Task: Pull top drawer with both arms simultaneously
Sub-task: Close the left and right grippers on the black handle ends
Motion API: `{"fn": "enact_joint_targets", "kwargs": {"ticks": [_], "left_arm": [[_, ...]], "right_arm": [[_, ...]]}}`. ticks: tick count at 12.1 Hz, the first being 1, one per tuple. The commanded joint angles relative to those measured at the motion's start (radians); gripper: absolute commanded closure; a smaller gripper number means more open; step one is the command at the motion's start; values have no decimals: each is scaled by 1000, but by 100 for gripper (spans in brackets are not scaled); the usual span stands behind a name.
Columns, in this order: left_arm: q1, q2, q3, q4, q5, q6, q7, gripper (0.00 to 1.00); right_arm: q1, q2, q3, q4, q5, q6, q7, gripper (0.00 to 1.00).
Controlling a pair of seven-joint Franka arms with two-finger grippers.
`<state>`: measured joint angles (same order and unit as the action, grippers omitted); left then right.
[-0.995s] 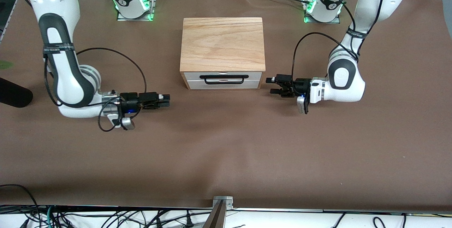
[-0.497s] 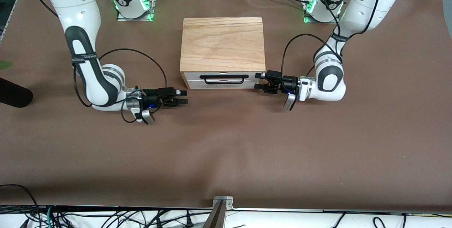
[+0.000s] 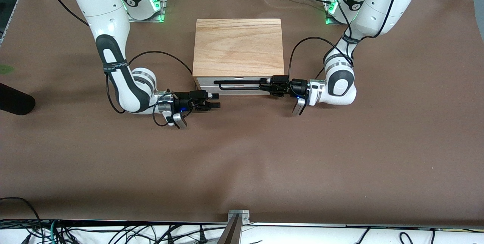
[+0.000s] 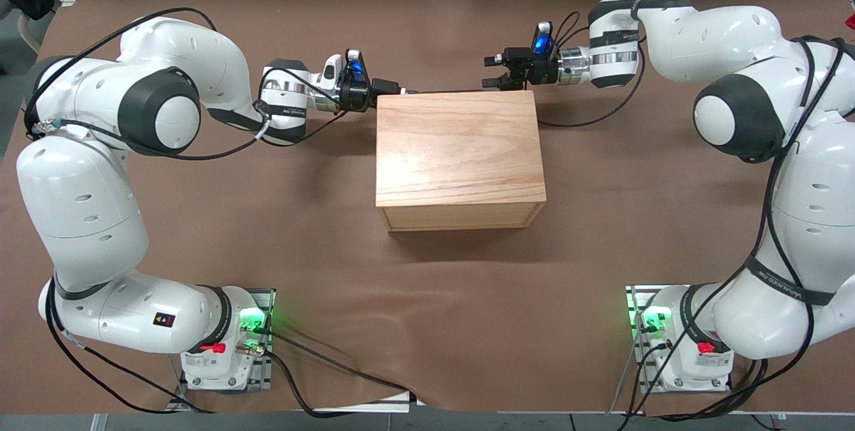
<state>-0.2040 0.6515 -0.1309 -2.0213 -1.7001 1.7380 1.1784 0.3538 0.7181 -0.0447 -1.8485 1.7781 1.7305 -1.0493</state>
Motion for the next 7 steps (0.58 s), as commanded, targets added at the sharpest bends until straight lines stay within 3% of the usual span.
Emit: {"fn": "enact_joint_targets", "kwargs": {"ticks": [1,7], "left_arm": [[-9,7,2,6,-26,-6,12,51],[-23,7,-18,4,-62,14,-8,50]], "right_arm": [[-1,-22,-1,-58,26,3,-73,0],[1,-32,75,-95,93,55,-130,0]]}}
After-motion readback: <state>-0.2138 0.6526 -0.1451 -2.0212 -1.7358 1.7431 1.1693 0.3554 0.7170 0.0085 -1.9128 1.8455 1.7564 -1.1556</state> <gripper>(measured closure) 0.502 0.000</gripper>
